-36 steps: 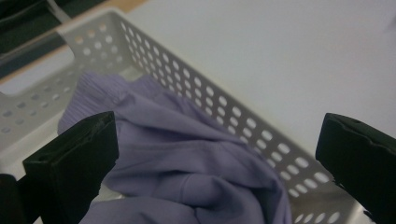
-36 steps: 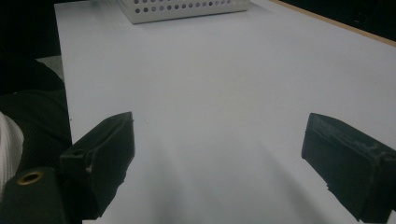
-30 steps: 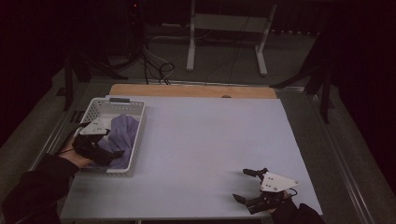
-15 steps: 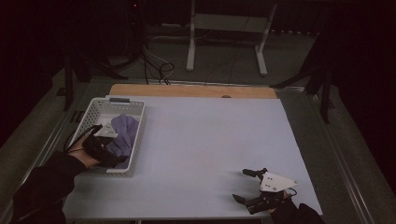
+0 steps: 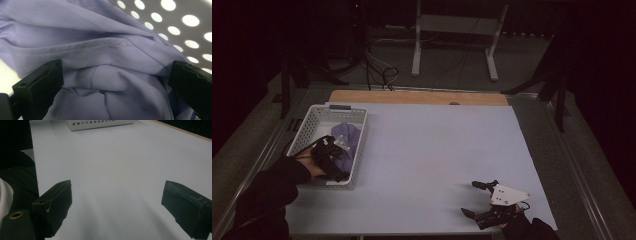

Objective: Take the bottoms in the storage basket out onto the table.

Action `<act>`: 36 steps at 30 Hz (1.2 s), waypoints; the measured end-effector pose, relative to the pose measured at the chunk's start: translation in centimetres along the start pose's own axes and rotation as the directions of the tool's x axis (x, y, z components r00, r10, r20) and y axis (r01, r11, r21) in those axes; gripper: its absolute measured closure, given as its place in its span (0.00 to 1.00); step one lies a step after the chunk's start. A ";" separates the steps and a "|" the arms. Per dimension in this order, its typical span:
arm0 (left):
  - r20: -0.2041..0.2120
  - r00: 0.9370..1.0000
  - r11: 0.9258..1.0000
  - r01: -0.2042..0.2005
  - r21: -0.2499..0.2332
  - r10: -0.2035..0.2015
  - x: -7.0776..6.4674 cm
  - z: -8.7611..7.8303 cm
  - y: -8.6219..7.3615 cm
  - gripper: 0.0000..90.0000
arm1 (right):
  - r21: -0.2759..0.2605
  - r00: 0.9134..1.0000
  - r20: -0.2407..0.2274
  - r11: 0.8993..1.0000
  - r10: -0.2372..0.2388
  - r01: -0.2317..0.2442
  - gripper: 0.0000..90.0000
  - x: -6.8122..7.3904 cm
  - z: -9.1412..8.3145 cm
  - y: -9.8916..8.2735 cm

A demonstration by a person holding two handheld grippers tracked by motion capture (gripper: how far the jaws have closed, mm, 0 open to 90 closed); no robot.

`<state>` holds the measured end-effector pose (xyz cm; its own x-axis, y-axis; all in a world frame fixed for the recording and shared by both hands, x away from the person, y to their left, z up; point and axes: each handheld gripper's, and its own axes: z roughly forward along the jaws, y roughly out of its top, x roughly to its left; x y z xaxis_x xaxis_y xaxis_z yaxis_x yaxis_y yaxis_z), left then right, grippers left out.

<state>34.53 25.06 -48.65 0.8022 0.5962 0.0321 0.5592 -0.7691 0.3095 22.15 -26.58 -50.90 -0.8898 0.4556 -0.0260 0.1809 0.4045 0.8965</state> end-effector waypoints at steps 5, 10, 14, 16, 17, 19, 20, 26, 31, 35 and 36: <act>0.004 1.000 0.998 0.000 0.062 0.000 0.2 0.5 0.7 0.00 | 0.005 1.000 -0.001 1.000 -0.001 0.001 0.11 0.0 0.0 0.0; -0.002 1.000 0.993 0.013 0.114 -0.012 0.5 1.0 1.5 0.02 | 0.004 1.000 -0.007 1.000 0.004 -0.004 0.11 0.0 0.0 -0.1; -0.016 1.000 0.988 0.029 0.152 -0.026 1.0 1.4 1.7 0.04 | 0.006 1.000 -0.005 1.000 0.005 -0.005 0.11 -0.1 0.0 -0.1; -0.009 0.999 0.986 0.033 0.161 -0.032 1.2 1.5 1.7 0.07 | 0.006 1.000 -0.005 1.000 0.003 -0.003 0.11 0.0 0.0 -0.1; -0.008 0.999 0.985 0.035 0.171 -0.034 1.2 1.6 1.6 0.09 | 0.006 1.000 -0.005 1.000 0.003 -0.002 0.11 0.0 0.0 -0.1; -0.012 0.999 0.979 0.032 0.200 -0.030 1.3 2.0 1.5 0.12 | 0.006 1.000 -0.006 1.000 0.005 -0.005 0.11 0.0 0.0 -0.1; 0.000 0.999 0.977 0.040 0.209 -0.041 1.4 2.1 1.5 0.14 | 0.005 1.000 -0.007 1.000 0.007 -0.007 0.11 0.0 0.0 -0.1; 0.054 0.997 0.974 0.048 0.223 -0.061 1.2 2.2 1.6 0.33 | 0.005 1.000 -0.007 1.000 0.005 -0.005 0.11 -0.1 0.0 -0.1; 0.144 0.989 0.980 -0.002 0.201 -0.028 0.8 1.7 1.4 0.75 | 0.008 1.000 -0.007 1.000 0.003 -0.003 0.11 -0.1 0.1 -0.1; 0.131 0.991 0.985 0.015 0.174 -0.039 0.8 1.2 1.1 0.88 | 0.006 1.000 -0.006 1.000 0.006 -0.005 0.11 -0.1 0.0 -0.1; 0.122 0.992 0.985 0.021 0.169 -0.042 0.8 1.1 1.0 0.89 | 0.006 1.000 -0.005 1.000 0.006 -0.006 0.11 -0.1 0.0 -0.1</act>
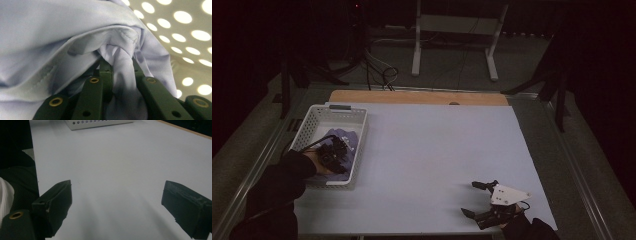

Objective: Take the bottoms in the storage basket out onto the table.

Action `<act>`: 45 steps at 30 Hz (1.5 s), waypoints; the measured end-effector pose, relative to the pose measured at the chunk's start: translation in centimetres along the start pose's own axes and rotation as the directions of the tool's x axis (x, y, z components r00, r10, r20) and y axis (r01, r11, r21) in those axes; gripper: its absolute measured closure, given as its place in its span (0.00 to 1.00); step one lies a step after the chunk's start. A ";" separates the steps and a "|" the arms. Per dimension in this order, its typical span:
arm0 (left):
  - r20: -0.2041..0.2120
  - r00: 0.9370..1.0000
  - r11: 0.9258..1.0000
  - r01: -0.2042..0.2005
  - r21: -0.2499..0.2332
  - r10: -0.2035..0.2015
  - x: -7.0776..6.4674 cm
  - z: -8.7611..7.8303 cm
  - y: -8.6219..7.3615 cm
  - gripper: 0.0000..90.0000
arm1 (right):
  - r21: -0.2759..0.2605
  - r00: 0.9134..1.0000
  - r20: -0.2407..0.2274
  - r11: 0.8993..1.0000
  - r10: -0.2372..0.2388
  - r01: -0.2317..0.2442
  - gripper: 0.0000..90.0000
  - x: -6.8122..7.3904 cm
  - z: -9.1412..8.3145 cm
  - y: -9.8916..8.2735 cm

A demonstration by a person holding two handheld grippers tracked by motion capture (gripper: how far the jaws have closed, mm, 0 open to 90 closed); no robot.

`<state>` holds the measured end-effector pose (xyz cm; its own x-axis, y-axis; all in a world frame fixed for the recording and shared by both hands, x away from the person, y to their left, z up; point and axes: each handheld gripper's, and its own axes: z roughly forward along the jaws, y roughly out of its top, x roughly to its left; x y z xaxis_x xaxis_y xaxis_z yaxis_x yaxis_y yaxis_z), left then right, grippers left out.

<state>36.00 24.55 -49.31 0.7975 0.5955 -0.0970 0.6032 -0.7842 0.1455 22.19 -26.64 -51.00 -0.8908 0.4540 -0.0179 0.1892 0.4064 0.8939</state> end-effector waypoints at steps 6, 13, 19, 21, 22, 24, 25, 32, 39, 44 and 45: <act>-0.021 0.999 0.994 0.022 -0.111 -0.024 0.3 -2.0 -0.9 0.90 | -0.002 1.000 0.002 1.000 0.000 0.000 0.11 0.0 0.0 0.0; -0.024 0.997 0.968 0.067 -0.241 -0.075 0.9 -4.3 -2.2 0.90 | 0.000 1.000 0.003 1.000 0.000 0.000 0.11 0.0 0.0 0.0; -0.043 0.994 0.939 0.080 -0.335 -0.101 1.2 -5.5 -3.1 0.90 | -0.001 1.000 0.006 1.000 0.000 0.000 0.11 0.0 0.0 0.0; -0.046 0.992 0.927 0.090 -0.363 -0.115 1.2 -5.8 -3.3 0.90 | 0.000 1.000 0.007 1.000 0.000 0.000 0.11 -0.1 -0.1 0.0; -0.046 0.992 0.920 0.095 -0.381 -0.121 1.3 -6.0 -3.5 0.90 | 0.000 1.000 0.008 1.000 0.001 -0.001 0.11 0.0 -0.1 0.0; -0.061 0.990 0.912 0.093 -0.399 -0.127 1.3 -6.2 -3.7 0.90 | -0.001 1.000 0.008 1.000 0.001 -0.001 0.11 -0.1 0.0 0.0; -0.061 0.990 0.912 0.093 -0.399 -0.127 1.3 -6.2 -3.7 0.90 | -0.001 1.000 0.008 1.000 0.001 -0.001 0.11 -0.1 0.0 0.0; -0.064 0.983 0.873 0.123 -0.472 -0.173 1.5 -6.9 -4.6 0.90 | 0.002 1.000 0.010 1.000 0.000 0.000 0.11 -0.1 0.0 0.0; -0.073 0.981 0.840 0.115 -0.530 -0.180 1.4 -7.4 -5.3 0.90 | -0.007 1.000 0.017 1.000 -0.001 0.001 0.11 -0.1 -0.1 0.0; -0.074 0.982 0.814 0.100 -0.572 -0.173 1.3 -8.0 -5.7 0.90 | -0.014 1.000 0.020 1.000 0.002 -0.002 0.11 -0.2 -0.2 0.0; -0.076 0.982 0.813 0.099 -0.573 -0.173 1.3 -8.1 -5.8 0.90 | -0.014 1.000 0.025 1.000 0.006 -0.005 0.11 -0.1 -0.2 0.0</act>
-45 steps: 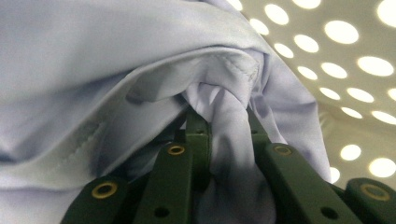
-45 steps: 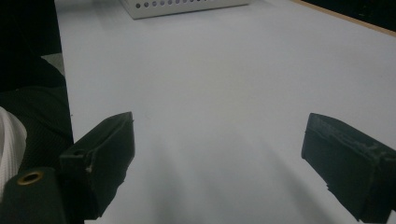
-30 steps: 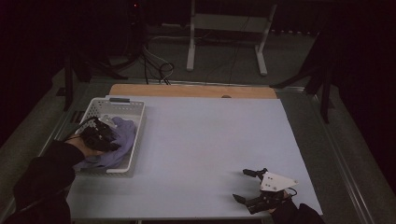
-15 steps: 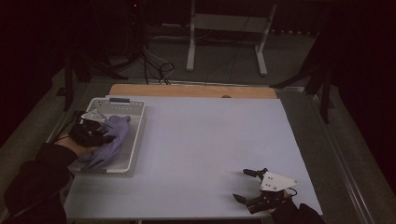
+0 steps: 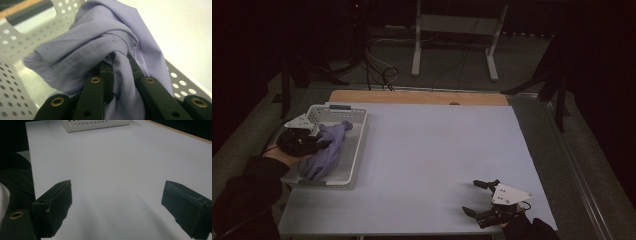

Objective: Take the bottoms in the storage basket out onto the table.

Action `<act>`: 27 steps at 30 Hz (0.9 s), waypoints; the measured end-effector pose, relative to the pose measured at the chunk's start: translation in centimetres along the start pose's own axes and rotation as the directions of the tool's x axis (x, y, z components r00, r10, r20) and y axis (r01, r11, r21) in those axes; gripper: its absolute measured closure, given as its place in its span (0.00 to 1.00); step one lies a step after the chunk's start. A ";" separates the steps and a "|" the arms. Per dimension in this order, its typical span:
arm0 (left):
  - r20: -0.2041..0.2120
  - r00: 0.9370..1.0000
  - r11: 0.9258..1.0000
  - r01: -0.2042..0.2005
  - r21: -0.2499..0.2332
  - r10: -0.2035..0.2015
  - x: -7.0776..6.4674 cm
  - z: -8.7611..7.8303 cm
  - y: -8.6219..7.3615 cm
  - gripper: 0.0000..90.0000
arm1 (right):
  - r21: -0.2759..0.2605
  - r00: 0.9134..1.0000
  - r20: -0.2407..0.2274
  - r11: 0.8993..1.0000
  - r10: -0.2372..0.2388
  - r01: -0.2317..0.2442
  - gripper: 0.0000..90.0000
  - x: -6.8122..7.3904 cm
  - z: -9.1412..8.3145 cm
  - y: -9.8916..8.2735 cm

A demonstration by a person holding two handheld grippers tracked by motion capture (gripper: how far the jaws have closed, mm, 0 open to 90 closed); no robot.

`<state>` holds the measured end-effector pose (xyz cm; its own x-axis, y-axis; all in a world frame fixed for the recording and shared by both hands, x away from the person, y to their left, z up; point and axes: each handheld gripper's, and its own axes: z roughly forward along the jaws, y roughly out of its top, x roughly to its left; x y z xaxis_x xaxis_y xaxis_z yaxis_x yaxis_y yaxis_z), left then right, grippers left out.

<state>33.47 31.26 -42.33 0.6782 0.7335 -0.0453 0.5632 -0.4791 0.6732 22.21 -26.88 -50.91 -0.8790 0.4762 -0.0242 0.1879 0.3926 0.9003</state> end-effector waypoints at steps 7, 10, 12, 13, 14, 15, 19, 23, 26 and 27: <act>-0.014 1.000 0.998 0.009 -0.055 -0.010 0.0 -0.9 0.2 0.90 | -0.011 1.000 0.010 1.000 0.004 -0.004 0.11 -0.1 -0.1 0.0; -0.019 1.000 0.998 0.007 -0.061 -0.008 0.0 -1.2 0.3 0.90 | -0.008 1.000 0.009 1.000 0.006 -0.006 0.11 -0.1 -0.1 0.0; -0.021 1.000 0.996 0.011 -0.084 -0.013 0.0 -1.6 0.5 0.90 | -0.012 1.000 0.009 1.000 0.006 -0.005 0.11 -0.1 -0.1 0.0; -0.021 1.000 0.996 0.012 -0.088 -0.014 -0.1 -1.7 0.5 0.90 | -0.012 1.000 0.009 1.000 0.005 -0.005 0.11 -0.1 -0.1 0.0; -0.024 1.000 0.995 0.013 -0.098 -0.015 -0.1 -1.8 0.6 0.90 | -0.012 1.000 0.010 1.000 0.005 -0.005 0.11 -0.1 -0.1 0.0; -0.018 0.999 0.993 0.028 -0.112 -0.030 0.0 -2.0 0.7 0.90 | -0.012 1.000 0.010 1.000 0.006 -0.006 0.11 -0.1 -0.1 0.0; -0.014 0.999 0.990 0.033 -0.137 -0.035 0.0 -2.6 1.0 0.90 | -0.012 1.000 0.008 1.000 0.007 -0.007 0.11 -0.1 -0.1 0.0; -0.013 0.998 0.984 0.052 -0.169 -0.055 0.1 -3.0 0.9 0.90 | -0.011 1.000 0.007 1.000 0.007 -0.007 0.11 -0.1 -0.1 0.0; 0.001 0.998 0.980 0.063 -0.190 -0.064 0.3 -3.4 0.7 0.90 | -0.010 1.000 0.006 1.000 0.007 -0.007 0.11 -0.1 -0.1 0.0; 0.005 0.998 0.978 0.066 -0.199 -0.067 0.3 -3.5 0.7 0.90 | -0.009 1.000 0.006 1.000 0.008 -0.008 0.11 -0.1 -0.1 0.0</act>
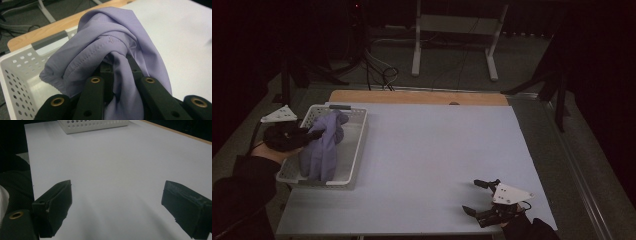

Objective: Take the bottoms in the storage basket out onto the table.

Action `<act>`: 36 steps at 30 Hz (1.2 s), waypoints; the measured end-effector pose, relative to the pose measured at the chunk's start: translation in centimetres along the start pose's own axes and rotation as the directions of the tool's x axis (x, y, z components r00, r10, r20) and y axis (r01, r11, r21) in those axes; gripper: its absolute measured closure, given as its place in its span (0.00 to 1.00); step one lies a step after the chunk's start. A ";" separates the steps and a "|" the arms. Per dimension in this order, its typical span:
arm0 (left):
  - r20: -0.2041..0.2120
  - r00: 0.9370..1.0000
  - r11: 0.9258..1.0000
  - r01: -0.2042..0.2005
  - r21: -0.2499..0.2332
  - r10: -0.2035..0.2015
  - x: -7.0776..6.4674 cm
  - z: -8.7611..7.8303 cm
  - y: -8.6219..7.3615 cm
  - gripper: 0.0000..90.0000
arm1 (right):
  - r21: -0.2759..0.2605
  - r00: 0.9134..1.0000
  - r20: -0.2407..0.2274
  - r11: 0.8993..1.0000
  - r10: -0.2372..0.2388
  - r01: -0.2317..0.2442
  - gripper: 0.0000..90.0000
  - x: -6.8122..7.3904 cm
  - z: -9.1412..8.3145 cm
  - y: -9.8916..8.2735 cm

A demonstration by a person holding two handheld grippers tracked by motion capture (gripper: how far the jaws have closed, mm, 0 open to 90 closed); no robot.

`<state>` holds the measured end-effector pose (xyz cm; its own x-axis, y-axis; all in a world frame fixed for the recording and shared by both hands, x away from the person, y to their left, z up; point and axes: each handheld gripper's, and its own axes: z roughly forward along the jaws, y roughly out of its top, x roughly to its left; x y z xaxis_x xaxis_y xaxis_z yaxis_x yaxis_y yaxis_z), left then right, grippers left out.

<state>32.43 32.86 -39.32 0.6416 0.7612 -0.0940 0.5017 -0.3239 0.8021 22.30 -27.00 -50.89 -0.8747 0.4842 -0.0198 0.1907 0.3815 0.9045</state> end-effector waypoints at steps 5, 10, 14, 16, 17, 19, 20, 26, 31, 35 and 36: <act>0.039 0.999 0.996 0.040 -0.075 -0.037 0.3 -0.8 0.0 0.90 | 0.001 1.000 -0.002 1.000 -0.003 0.003 0.11 0.0 0.1 0.0; 0.056 0.997 0.992 0.049 -0.117 -0.043 0.4 -1.4 0.2 0.90 | 0.001 1.000 -0.004 1.000 -0.003 0.003 0.11 0.0 0.1 0.0; 0.069 0.995 0.988 0.081 -0.135 -0.072 0.5 -1.7 0.4 0.90 | 0.002 1.000 -0.005 1.000 -0.003 0.003 0.11 0.0 0.0 0.0; 0.078 0.993 0.985 0.095 -0.143 -0.085 0.5 -1.9 0.5 0.90 | 0.001 1.000 -0.005 1.000 -0.004 0.004 0.11 0.0 0.0 0.0; 0.080 0.994 0.986 0.089 -0.143 -0.078 0.5 -2.0 0.6 0.90 | 0.001 1.000 -0.005 1.000 -0.003 0.003 0.11 0.0 0.0 0.0; 0.084 0.994 0.984 0.087 -0.153 -0.075 0.4 -2.1 0.8 0.90 | 0.001 1.000 -0.005 1.000 -0.004 0.004 0.11 0.0 0.0 0.0; 0.084 0.994 0.984 0.083 -0.158 -0.070 0.4 -2.3 0.9 0.90 | 0.001 1.000 -0.005 1.000 -0.003 0.003 0.11 0.0 0.0 0.0; 0.097 0.993 0.975 0.087 -0.203 -0.068 0.3 -3.5 1.8 0.90 | 0.002 1.000 -0.005 1.000 -0.003 0.003 0.11 0.0 0.0 0.0; 0.094 0.994 0.973 0.076 -0.219 -0.057 0.0 -4.2 2.4 0.90 | 0.002 1.000 -0.003 1.000 -0.002 0.002 0.11 0.1 0.0 0.0; 0.096 0.994 0.972 0.065 -0.224 -0.044 -0.3 -4.4 2.8 0.90 | 0.002 1.000 -0.004 1.000 -0.003 0.003 0.11 0.1 0.0 0.0; 0.093 0.995 0.972 0.061 -0.227 -0.041 -0.4 -4.5 3.0 0.90 | 0.003 1.000 -0.004 1.000 -0.003 0.003 0.11 0.1 0.0 0.0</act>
<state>31.06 34.12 -34.25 0.6719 0.7181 -0.1813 0.3953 -0.1407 0.9077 22.25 -26.94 -50.90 -0.8772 0.4796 -0.0205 0.1894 0.3849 0.9033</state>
